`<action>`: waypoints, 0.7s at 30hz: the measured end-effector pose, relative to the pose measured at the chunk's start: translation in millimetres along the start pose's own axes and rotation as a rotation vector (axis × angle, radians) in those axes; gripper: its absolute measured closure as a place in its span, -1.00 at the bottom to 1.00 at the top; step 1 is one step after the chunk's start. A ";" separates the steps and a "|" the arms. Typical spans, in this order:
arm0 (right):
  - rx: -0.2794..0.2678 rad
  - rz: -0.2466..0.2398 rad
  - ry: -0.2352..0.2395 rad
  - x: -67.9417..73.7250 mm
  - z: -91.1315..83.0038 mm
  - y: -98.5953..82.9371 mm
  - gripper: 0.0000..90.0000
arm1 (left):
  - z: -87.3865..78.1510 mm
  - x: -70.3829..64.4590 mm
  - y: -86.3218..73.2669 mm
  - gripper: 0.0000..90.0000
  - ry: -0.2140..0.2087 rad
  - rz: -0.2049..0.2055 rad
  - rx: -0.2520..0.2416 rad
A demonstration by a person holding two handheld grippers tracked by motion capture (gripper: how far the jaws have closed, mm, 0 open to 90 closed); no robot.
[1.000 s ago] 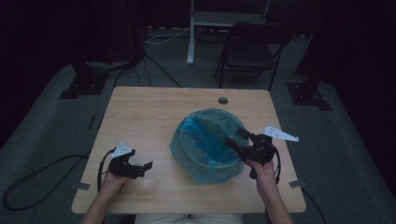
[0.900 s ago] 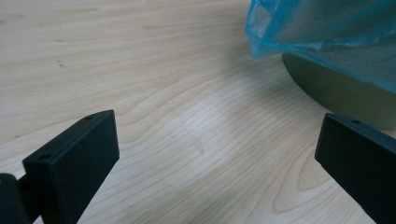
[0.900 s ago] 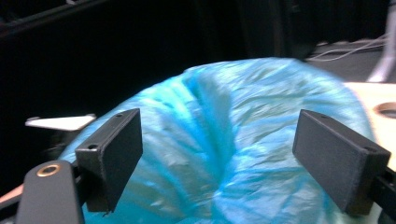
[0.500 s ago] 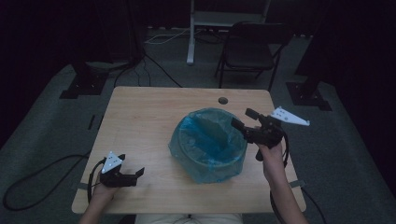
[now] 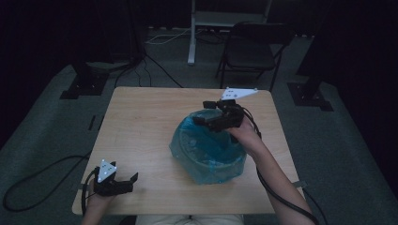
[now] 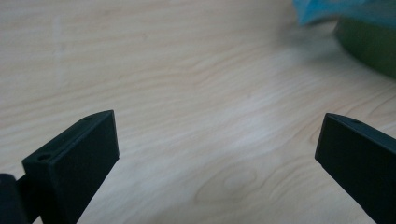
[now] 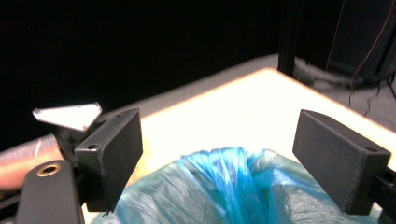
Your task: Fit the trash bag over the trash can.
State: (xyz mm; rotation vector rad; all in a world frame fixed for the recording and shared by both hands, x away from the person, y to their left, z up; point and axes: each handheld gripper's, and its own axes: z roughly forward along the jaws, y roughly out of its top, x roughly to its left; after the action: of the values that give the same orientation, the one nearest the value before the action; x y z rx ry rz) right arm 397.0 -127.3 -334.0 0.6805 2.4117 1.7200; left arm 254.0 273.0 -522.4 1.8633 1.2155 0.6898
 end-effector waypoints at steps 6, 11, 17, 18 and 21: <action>0.125 -0.054 -0.007 -1.3 22.6 -7.1 -0.66 | -8.0 6.6 -2.0 -0.99 0.056 -0.006 -0.034; 0.287 -0.103 0.016 -0.5 40.1 -15.4 -0.65 | -9.1 11.4 -5.8 -0.99 0.069 -0.042 -0.050; 0.452 -0.097 0.024 -3.7 59.6 -27.7 -0.66 | -11.3 14.4 -4.6 -0.99 0.086 -0.040 -0.056; 0.468 -0.096 0.026 -4.1 62.4 -29.7 -0.66 | -11.1 14.3 -5.2 -0.99 0.085 -0.042 -0.061; 0.526 -0.077 0.043 -4.9 69.5 -35.2 -0.69 | -10.2 14.3 -6.3 -0.99 0.083 -0.038 -0.052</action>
State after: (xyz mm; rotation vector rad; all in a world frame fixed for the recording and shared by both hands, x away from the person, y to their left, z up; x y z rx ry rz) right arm 414.1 -77.8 -391.9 0.5889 2.9007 1.0783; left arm 248.6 290.9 -521.9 1.7802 1.2704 0.7772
